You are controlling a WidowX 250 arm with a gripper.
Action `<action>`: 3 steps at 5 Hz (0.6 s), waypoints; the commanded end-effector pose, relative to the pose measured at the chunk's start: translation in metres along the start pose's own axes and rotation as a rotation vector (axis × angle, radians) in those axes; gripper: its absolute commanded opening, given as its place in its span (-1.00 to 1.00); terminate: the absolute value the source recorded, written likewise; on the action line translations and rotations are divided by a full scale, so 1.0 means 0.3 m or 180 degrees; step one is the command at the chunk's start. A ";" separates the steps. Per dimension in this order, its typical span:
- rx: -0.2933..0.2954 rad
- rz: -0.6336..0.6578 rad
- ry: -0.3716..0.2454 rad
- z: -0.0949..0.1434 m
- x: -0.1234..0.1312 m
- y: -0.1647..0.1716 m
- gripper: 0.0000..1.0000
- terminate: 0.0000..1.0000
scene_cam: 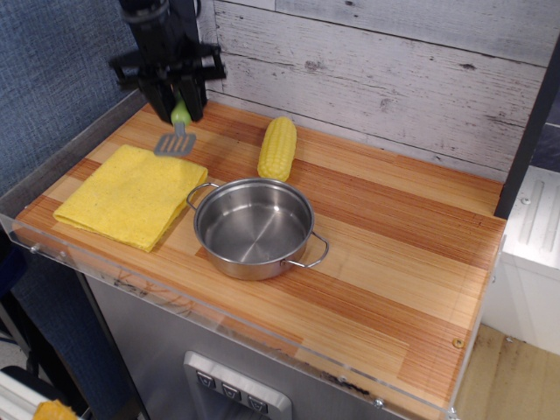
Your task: Pick up the spatula on to the yellow piece of cloth.
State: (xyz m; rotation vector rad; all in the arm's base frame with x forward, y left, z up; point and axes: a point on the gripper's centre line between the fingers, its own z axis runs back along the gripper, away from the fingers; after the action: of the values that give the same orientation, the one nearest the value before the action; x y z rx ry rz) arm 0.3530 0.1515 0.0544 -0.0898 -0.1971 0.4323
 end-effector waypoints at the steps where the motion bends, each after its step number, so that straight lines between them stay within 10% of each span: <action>1: 0.0122 0.0010 -0.0141 -0.055 0.019 0.011 -1.00 -1.00; 3: 0.0159 0.0075 -0.0041 -0.150 0.013 -0.007 -1.00 -1.00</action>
State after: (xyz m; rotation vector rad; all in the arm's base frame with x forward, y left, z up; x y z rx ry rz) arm 0.3722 0.1523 0.0097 -0.0444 -0.1919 0.4711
